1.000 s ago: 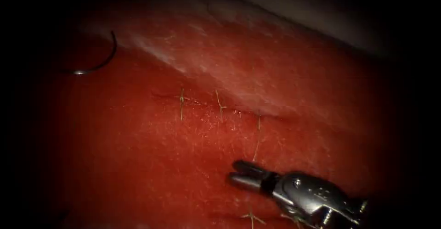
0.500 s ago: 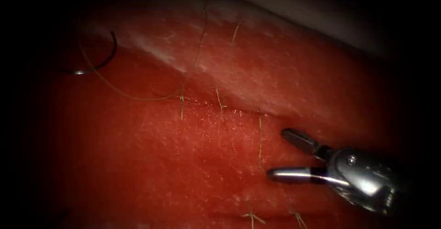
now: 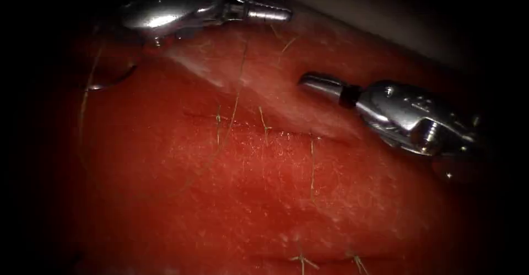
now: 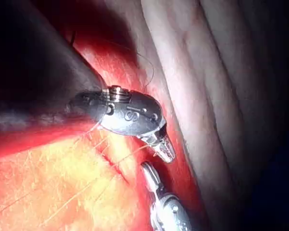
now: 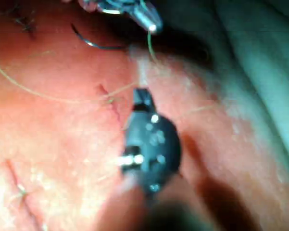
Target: Wound Closure
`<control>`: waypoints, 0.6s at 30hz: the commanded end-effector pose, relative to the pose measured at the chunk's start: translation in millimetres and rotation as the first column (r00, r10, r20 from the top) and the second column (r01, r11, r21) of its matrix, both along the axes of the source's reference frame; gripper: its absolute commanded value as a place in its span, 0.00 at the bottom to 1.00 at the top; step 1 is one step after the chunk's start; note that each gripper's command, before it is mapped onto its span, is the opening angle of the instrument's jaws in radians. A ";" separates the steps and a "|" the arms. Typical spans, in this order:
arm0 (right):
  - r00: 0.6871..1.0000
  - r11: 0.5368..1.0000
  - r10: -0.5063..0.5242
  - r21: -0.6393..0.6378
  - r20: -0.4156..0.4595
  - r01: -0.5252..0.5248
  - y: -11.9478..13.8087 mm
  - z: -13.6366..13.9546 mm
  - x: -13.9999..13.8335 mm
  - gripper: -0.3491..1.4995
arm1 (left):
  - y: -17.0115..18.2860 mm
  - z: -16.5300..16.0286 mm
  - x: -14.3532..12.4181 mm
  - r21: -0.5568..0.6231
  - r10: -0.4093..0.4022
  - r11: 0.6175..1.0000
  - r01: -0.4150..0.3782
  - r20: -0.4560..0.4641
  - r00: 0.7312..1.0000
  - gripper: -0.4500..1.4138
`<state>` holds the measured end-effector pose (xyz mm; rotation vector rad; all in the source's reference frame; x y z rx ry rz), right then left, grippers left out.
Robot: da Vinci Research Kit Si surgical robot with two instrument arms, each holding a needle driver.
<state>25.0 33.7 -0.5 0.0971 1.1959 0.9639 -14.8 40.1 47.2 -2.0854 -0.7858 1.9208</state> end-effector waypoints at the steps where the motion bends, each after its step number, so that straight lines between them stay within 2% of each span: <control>1: 1.000 1.000 0.001 -0.008 -0.002 -0.001 0.2 1.1 1.2 0.00 | -0.5 0.7 -0.6 0.003 0.005 1.000 -0.005 -0.002 1.000 0.05; 4: 1.000 1.000 -0.012 -0.003 0.024 0.012 -0.4 2.8 1.8 0.00 | -1.8 0.6 -0.9 0.008 0.010 1.000 -0.010 -0.007 1.000 0.05; 6: 0.999 1.000 -0.016 -0.008 0.038 0.016 -0.5 4.9 2.1 0.00 | -2.8 0.0 -0.7 0.012 0.018 1.000 -0.018 -0.006 1.000 0.05; 11: 0.999 1.000 -0.003 -0.019 0.041 0.004 0.4 6.3 2.3 0.00 | -4.4 -0.6 -0.5 0.024 0.026 0.999 -0.026 -0.011 1.000 0.05; 15: 0.995 0.997 0.067 -0.043 -0.069 -0.070 1.6 6.7 1.6 0.00 | -6.8 0.2 -0.7 0.030 0.045 0.999 -0.044 -0.019 0.999 0.05; 18: 0.970 0.990 0.136 -0.014 -0.200 -0.141 2.6 7.5 0.3 0.00 | -7.8 1.1 -0.3 0.036 0.050 0.998 -0.049 -0.029 0.998 0.05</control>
